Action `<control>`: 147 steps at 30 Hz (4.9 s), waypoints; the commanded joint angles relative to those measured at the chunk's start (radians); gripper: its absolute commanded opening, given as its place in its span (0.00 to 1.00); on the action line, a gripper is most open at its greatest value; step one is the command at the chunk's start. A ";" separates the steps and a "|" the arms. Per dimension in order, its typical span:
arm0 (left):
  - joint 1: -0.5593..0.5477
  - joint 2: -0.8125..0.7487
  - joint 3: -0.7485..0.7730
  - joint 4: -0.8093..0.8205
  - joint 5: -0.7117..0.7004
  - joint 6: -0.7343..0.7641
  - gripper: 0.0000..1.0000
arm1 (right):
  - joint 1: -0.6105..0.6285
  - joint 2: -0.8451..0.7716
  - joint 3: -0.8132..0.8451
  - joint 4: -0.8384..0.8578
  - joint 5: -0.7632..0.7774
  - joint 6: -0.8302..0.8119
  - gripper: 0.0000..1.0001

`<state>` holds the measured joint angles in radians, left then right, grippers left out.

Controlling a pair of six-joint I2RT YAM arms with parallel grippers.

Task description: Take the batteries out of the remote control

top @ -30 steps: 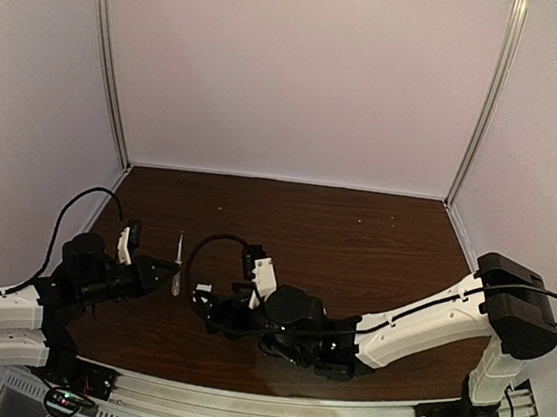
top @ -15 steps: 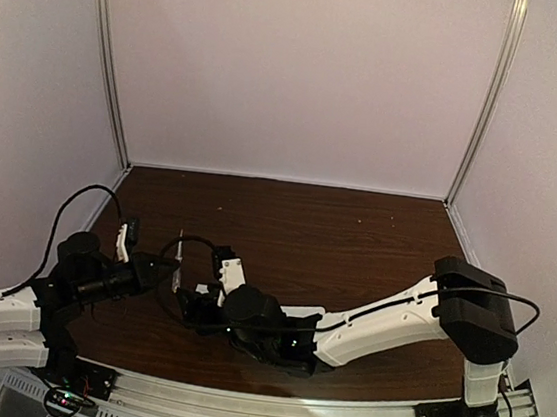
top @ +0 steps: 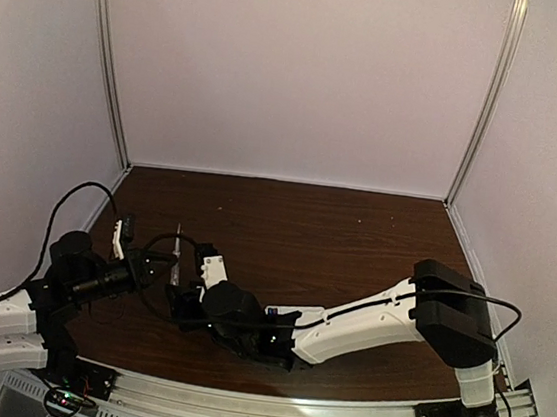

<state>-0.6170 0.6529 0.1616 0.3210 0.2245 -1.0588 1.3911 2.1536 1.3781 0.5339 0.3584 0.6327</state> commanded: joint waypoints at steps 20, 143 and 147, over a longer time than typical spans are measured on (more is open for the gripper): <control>-0.004 -0.059 -0.022 -0.010 0.004 -0.013 0.00 | -0.002 0.052 0.089 -0.021 0.040 -0.008 0.27; -0.470 0.409 0.252 0.276 0.339 0.628 0.00 | -0.123 -0.972 -0.507 -0.740 -0.658 -0.136 0.70; -0.471 0.374 0.238 0.279 0.281 0.609 0.00 | -0.123 -1.020 -0.546 -0.692 -0.577 -0.119 0.84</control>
<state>-1.0859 1.0653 0.4007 0.5663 0.5785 -0.4271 1.2697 1.1851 0.8715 -0.2073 -0.3458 0.4881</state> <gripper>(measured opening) 0.053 0.816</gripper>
